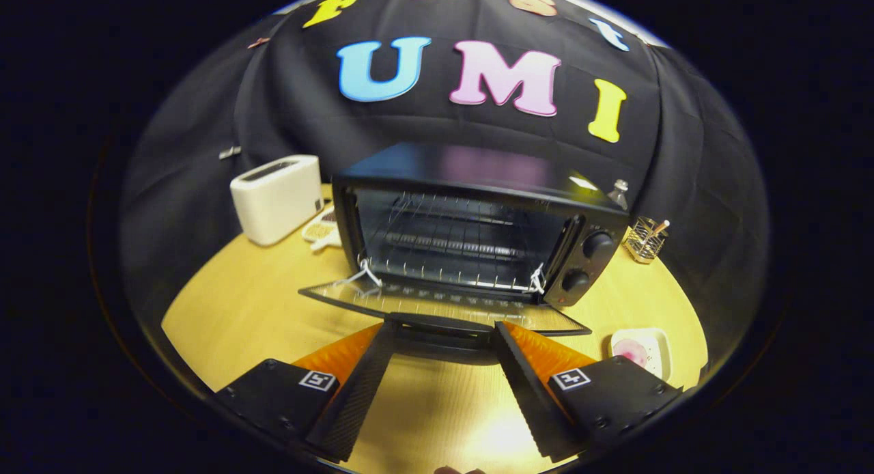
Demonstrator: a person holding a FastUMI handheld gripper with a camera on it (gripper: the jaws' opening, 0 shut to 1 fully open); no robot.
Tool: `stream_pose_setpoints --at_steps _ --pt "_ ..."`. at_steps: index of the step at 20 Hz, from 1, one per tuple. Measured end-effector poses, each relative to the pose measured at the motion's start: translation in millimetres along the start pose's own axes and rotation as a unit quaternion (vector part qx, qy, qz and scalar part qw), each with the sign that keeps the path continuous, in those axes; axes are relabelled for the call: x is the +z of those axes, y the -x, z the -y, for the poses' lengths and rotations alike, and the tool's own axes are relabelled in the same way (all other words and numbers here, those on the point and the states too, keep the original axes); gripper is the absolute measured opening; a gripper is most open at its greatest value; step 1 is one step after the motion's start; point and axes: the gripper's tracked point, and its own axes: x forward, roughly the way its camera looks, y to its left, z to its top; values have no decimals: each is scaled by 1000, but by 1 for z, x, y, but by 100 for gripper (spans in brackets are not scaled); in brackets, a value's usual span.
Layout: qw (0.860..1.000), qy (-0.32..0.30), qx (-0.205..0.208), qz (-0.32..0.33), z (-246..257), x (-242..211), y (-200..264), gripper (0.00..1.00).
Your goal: Open the toaster oven, put the food inside, and close the toaster oven door.
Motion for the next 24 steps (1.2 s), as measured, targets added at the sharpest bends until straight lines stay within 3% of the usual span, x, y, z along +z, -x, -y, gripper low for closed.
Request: stream_pose_setpoints --at_steps 1,4,10,16,24 --pt "1000 -2 13 -28 -3 -19 2 98" --pt "999 -20 15 -32 7 -32 8 98" --pt "1000 -17 5 7 56 0 49 99" --pt "998 -59 -32 10 152 16 90 99" --pt "992 -91 -45 -72 290 -35 86 99"
